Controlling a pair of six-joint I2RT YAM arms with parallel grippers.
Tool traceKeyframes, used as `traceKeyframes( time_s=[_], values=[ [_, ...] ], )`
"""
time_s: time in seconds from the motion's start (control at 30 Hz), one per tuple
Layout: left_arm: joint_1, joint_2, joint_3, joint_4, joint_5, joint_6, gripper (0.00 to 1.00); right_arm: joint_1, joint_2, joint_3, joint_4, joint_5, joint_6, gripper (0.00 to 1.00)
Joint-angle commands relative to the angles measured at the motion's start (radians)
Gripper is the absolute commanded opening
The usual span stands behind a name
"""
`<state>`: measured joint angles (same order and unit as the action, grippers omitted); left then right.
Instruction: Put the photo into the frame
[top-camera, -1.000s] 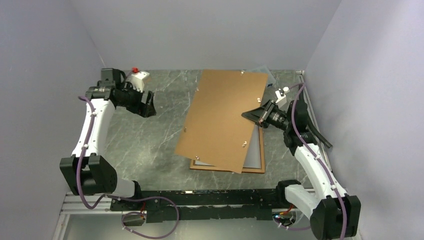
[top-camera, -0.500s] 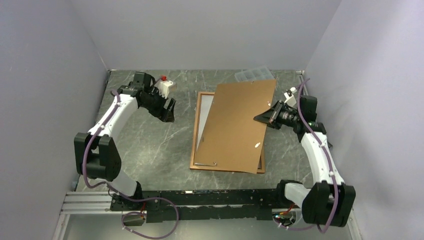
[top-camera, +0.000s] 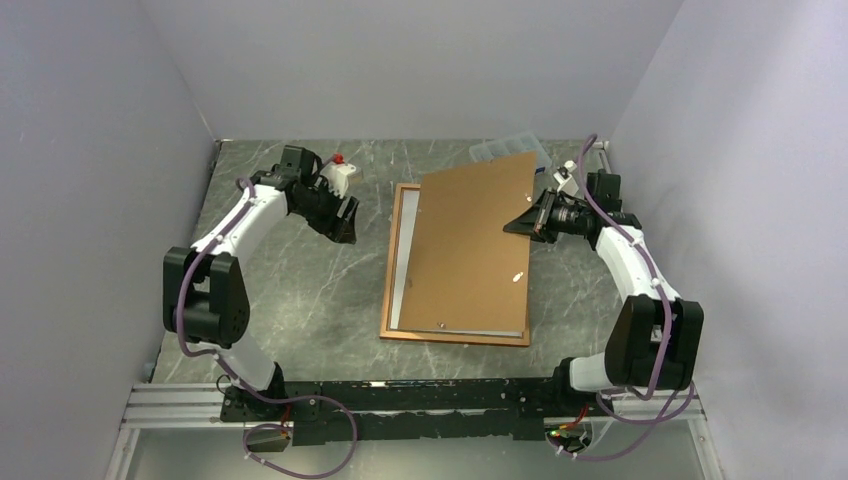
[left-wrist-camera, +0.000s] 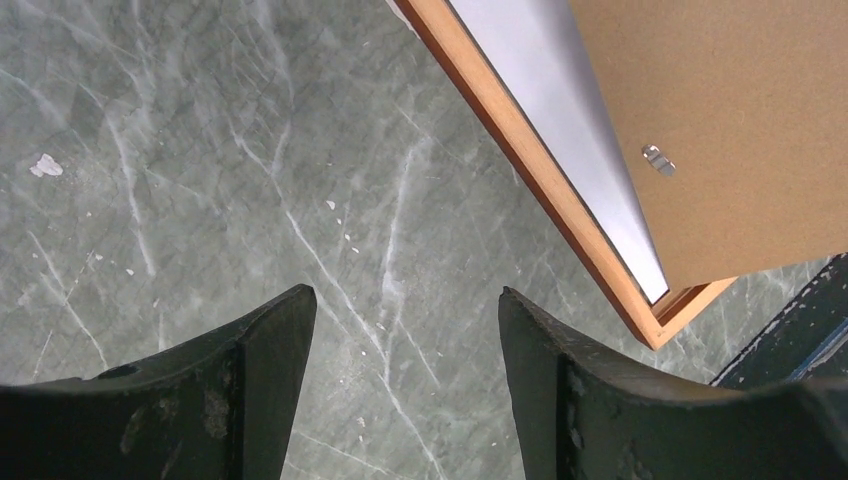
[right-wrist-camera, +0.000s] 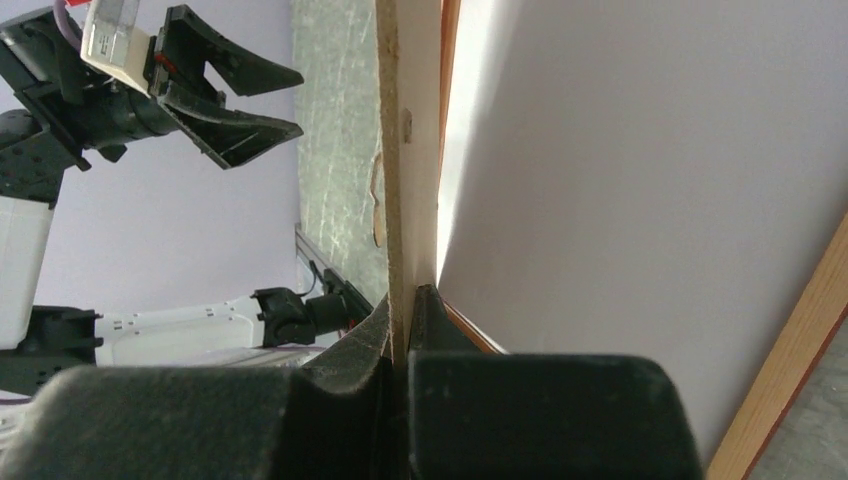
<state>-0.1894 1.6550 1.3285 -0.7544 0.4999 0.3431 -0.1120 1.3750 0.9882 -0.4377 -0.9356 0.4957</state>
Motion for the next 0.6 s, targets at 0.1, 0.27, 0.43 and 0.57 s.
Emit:
traceKeyframes(
  time_s=[0.1, 0.27, 0.43, 0.57],
  values=[
    [-0.004, 0.033, 0.004, 0.04, 0.043, -0.01, 0.71, -0.004, 0.053, 0.067, 0.02, -0.096, -0.037, 0.0],
    [-0.003, 0.05, 0.011, 0.041, 0.037, -0.006, 0.7, -0.003, 0.082, 0.067, 0.037, -0.105, -0.021, 0.0],
    [-0.004, 0.063, 0.007, 0.055, 0.039, -0.01, 0.7, 0.002, 0.116, 0.082, 0.025, -0.108, -0.029, 0.0],
    [-0.004, 0.074, 0.013, 0.059, 0.035, -0.018, 0.68, 0.011, 0.14, 0.097, 0.014, -0.109, -0.04, 0.0]
  ],
)
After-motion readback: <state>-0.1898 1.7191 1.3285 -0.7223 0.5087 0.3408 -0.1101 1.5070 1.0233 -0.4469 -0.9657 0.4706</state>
